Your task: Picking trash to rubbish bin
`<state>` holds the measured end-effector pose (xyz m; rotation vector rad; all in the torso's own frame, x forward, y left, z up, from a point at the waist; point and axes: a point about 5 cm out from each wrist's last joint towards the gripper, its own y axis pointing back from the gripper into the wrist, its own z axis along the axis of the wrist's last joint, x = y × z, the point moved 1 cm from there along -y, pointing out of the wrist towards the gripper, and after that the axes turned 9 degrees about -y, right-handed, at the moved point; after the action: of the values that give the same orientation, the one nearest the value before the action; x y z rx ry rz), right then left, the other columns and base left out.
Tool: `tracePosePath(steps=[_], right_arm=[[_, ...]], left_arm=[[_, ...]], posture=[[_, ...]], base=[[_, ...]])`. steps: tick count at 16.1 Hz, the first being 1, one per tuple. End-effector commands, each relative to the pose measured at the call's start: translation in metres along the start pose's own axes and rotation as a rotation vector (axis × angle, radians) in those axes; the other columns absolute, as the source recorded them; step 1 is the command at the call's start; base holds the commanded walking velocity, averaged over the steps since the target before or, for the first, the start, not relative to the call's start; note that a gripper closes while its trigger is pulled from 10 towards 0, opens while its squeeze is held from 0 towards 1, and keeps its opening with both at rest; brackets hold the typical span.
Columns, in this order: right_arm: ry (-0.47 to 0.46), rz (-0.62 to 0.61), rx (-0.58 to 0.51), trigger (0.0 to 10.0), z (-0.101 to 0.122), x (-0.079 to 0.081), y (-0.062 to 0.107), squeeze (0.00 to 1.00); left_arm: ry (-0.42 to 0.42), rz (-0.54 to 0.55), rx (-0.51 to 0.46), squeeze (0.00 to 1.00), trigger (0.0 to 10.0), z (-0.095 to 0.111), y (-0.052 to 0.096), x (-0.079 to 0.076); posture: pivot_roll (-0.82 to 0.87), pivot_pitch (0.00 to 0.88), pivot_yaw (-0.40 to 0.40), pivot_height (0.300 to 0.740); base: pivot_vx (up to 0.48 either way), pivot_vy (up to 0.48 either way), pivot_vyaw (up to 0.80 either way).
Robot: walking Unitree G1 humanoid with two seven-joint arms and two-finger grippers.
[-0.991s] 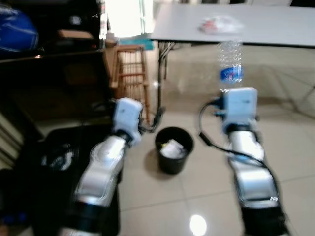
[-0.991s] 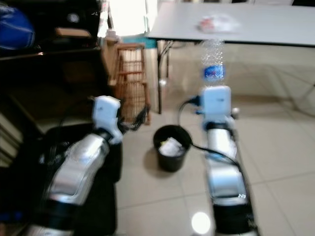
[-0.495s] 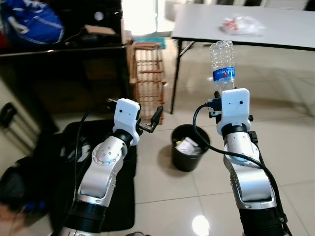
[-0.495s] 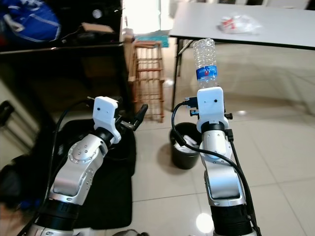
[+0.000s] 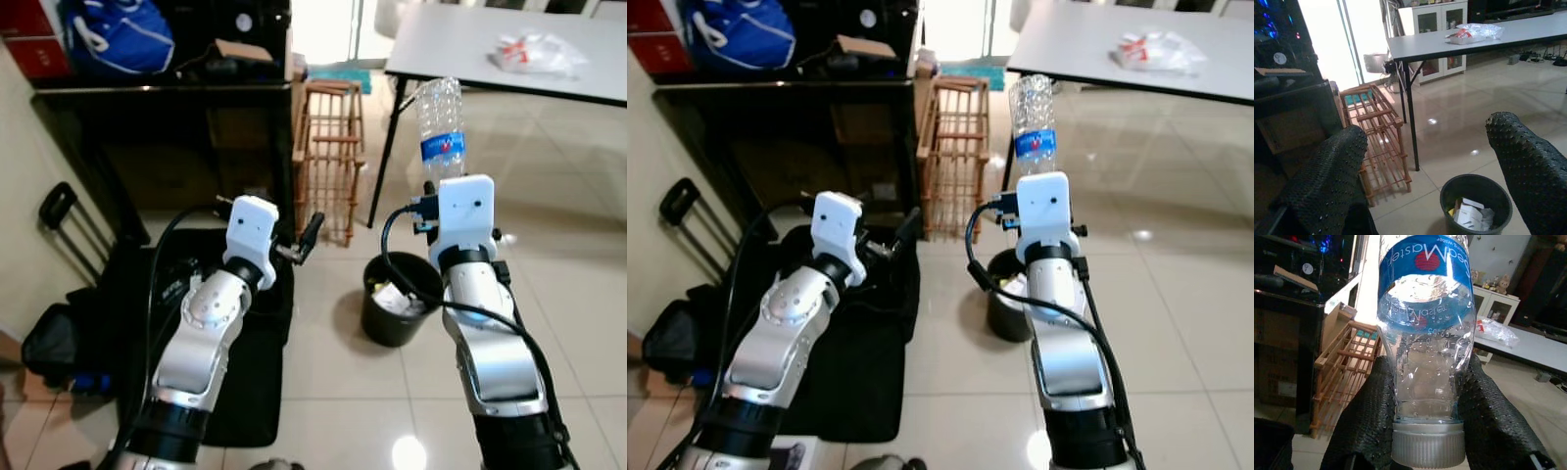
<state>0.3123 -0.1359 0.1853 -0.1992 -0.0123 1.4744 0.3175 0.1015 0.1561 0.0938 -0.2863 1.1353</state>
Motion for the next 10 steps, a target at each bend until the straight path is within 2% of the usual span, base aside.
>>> tracePosePath(steps=[1, 6, 10], right_arm=[[-0.005, -0.012, -0.024, 10.0, 0.0049, -0.0028, 0.0002, 0.00], [-0.002, -0.010, -0.024, 10.0, 0.0058, -0.0030, -0.0006, 0.00], [0.001, -0.004, -0.026, 10.0, 0.0069, -0.0029, -0.0007, 0.00]], left_arm=[[-0.008, -0.013, -0.007, 0.00, 10.0, 0.0016, -0.0013, -0.0020], [-0.006, -0.006, -0.014, 0.00, 10.0, 0.0022, -0.0021, -0.0018], [0.008, -0.005, -0.023, 0.00, 10.0, 0.0023, -0.0017, -0.0027]], posture=[[0.01, 0.058, 0.039, 0.740], [0.01, 0.059, 0.037, 0.740], [0.00, 0.060, 0.033, 0.740]], base=[[0.000, -0.480, 0.00], [0.000, -0.480, 0.00], [0.000, 0.000, 0.00]])
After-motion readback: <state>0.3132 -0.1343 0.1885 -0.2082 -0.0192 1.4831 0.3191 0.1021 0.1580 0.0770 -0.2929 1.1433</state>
